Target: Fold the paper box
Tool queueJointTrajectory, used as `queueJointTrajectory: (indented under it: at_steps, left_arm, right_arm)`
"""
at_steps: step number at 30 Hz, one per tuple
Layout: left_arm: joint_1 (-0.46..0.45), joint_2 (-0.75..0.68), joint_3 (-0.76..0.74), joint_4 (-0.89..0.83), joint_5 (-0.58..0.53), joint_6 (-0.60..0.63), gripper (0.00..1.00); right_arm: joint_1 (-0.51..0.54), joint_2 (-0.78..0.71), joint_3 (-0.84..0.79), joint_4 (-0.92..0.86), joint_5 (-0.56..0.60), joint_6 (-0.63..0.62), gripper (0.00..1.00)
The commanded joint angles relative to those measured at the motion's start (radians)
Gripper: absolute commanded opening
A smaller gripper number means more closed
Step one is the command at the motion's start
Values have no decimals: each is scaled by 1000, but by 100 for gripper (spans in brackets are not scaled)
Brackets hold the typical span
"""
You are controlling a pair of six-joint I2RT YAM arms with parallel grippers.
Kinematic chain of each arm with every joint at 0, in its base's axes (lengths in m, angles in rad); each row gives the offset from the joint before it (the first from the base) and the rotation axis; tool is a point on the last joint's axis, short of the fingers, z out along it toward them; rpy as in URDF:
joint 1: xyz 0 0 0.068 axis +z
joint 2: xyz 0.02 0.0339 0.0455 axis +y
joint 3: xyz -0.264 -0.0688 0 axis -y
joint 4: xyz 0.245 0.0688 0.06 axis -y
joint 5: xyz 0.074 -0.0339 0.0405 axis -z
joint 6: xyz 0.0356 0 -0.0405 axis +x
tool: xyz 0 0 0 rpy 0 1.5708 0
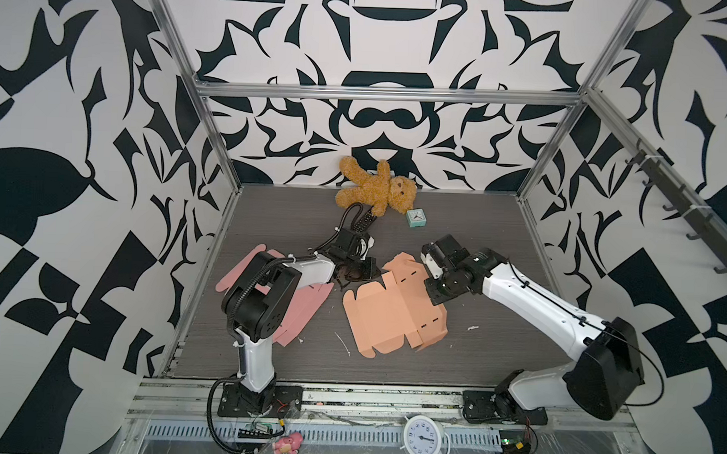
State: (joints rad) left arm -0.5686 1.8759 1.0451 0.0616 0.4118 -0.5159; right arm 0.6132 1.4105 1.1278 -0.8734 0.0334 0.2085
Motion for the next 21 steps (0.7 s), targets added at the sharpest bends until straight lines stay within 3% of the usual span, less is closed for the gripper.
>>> queueJointTrajectory:
  at_steps: [1, 21]
  left_arm:
    - [-18, 3, -3, 36, 27, -14, 11]
    - [-96, -61, -74, 38, 1, -31, 9]
  right_arm:
    - [7, 6, 15, 8, 5, -9, 0]
    - [7, 62, 61, 2, 33, -23, 0]
